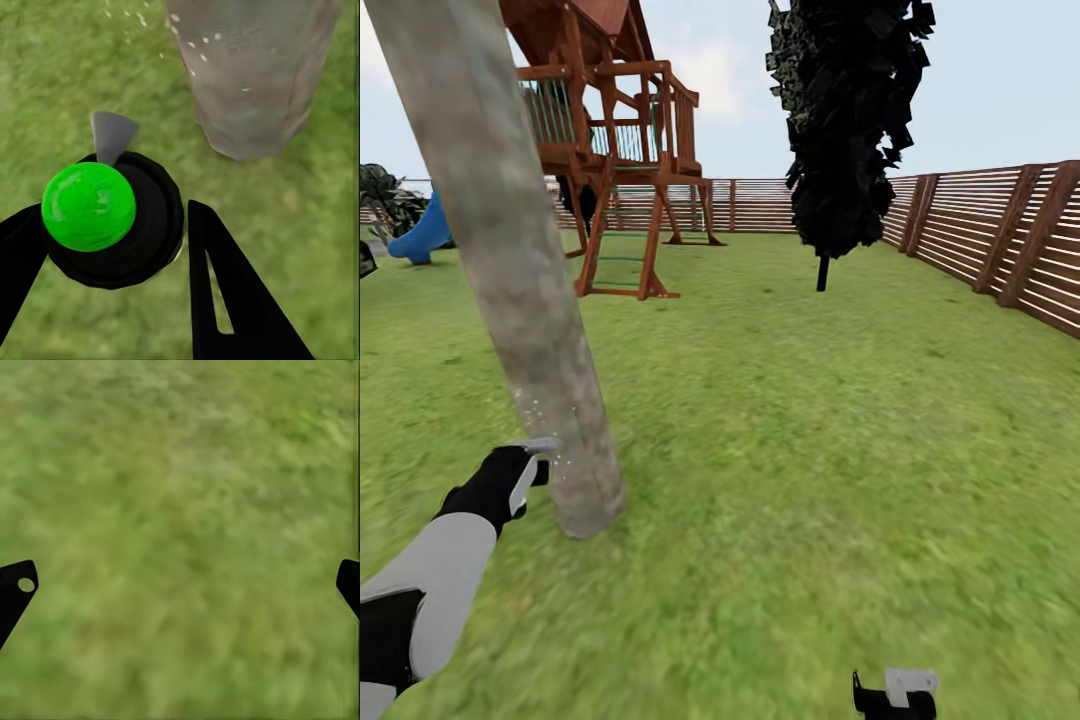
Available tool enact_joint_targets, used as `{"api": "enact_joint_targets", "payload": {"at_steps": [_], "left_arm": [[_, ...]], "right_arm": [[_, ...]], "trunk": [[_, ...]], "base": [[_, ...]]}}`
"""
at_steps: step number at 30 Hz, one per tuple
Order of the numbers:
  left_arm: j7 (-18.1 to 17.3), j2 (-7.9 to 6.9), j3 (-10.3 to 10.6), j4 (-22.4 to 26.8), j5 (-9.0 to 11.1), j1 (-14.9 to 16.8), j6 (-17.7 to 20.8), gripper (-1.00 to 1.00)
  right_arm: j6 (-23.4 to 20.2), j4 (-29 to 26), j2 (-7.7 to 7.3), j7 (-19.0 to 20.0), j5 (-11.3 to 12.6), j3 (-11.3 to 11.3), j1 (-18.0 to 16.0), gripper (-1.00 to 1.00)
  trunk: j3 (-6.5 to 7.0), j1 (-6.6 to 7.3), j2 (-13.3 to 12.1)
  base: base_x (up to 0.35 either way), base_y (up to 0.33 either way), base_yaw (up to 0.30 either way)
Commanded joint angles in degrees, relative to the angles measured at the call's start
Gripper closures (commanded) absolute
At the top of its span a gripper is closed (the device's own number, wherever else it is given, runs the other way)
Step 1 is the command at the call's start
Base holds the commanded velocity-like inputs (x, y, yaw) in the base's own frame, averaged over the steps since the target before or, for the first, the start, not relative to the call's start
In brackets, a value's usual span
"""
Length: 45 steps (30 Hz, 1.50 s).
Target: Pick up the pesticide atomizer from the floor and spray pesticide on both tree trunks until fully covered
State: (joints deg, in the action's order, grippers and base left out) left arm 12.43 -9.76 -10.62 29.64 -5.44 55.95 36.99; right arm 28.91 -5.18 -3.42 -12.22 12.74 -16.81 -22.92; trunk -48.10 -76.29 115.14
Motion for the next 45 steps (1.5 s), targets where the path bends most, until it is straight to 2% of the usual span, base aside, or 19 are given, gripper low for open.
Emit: {"api": "enact_joint_targets", "payload": {"at_steps": [1, 3, 5, 6, 8, 9, 12, 16, 20, 22, 26, 27, 45], "left_arm": [[-0.17, 0.25, -0.32, -0.09, -0.57, 0.0, 0.24, 1.0], [-0.16, 0.21, -0.41, -0.37, -0.59, -0.24, 0.2, 1.0], [-0.24, -0.63, -0.76, -0.18, -0.67, -1.65, 0.12, 1.0], [-0.29, -2.31, -0.82, 0.12, -0.64, -2.76, 0.15, 1.0], [-0.47, -4.35, -0.79, -0.24, -0.64, -3.32, 0.15, 1.0], [-0.38, -4.55, -0.66, -0.34, -0.71, -3.41, 0.08, 1.0], [-0.07, -4.09, -0.44, -0.43, -0.29, -5.15, -0.06, 1.0], [-0.06, -2.18, -0.51, -0.46, -0.19, -5.62, -0.11, 1.0], [-0.13, -2.51, -0.73, 0.27, -0.21, -7.33, -0.16, 1.0], [-0.01, -2.01, -0.46, 0.68, -0.19, -7.71, -0.2, 1.0], [0.12, 0.27, -0.41, 2.98, -0.4, -7.78, -0.55, 1.0], [0.1, 0.42, -0.42, 3.13, -0.43, -7.78, -0.58, 1.0], [-0.22, 0.54, -0.36, 9.32, -0.62, -6.82, 0.66, 1.0]], "right_arm": [[0.1, -0.01, -0.01, -0.15, 0.44, -0.5, -0.02, -1.0], [0.1, -0.01, -0.01, -0.1, 0.44, -0.5, -0.02, -1.0], [0.1, -0.01, -0.01, -0.09, 0.41, -0.5, -0.02, -1.0], [0.1, -0.01, -0.01, -0.09, 0.39, -0.5, -0.02, -1.0], [0.1, -0.01, -0.01, -0.09, 0.38, -0.5, -0.02, -1.0], [0.1, -0.01, -0.01, -0.09, 0.37, -0.5, -0.02, -1.0], [0.1, -0.01, -0.01, -0.09, 0.35, -0.5, -0.02, -1.0], [0.1, -0.01, -0.01, -0.09, 0.35, -0.5, -0.02, -1.0], [0.1, -0.01, 0.02, -0.09, 0.35, -0.5, -0.02, -1.0], [0.1, -0.01, 0.01, -0.09, 0.35, -0.5, -0.02, -1.0], [0.1, 0.07, -0.09, -0.19, 0.36, -0.5, -0.02, -1.0], [0.1, 0.08, -0.1, -0.18, 0.35, -0.5, -0.02, -1.0], [0.1, -0.01, -0.01, -0.09, 0.33, -0.5, -0.02, -1.0]], "trunk": [[-0.05, -0.01, 0.02], [-0.05, -0.01, 0.02], [-0.05, -0.01, 0.02], [-0.05, -0.01, 0.02], [-0.05, -0.01, 0.02], [-0.05, -0.01, 0.02], [-0.05, -0.01, 0.02], [-0.05, -0.01, 0.02], [-0.05, -0.01, 0.02], [-0.05, -0.01, 0.02], [-0.05, -0.01, 0.02], [-0.05, -0.01, 0.02], [-0.05, -0.01, 0.02]], "base": [[0.2, -0.229, 0.0], [0.203, -0.227, 0.0], [0.204, -0.227, 0.0], [0.204, -0.226, 0.0], [0.204, -0.225, 0.0], [0.204, -0.225, 0.004], [0.177, -0.162, 0.167], [0.036, -0.022, 0.269], [0.003, -0.001, 0.276], [0.116, -0.154, 0.265], [0.134, -0.228, 0.091], [0.033, -0.264, 0.007], [0.001, -0.273, 0.0]]}}
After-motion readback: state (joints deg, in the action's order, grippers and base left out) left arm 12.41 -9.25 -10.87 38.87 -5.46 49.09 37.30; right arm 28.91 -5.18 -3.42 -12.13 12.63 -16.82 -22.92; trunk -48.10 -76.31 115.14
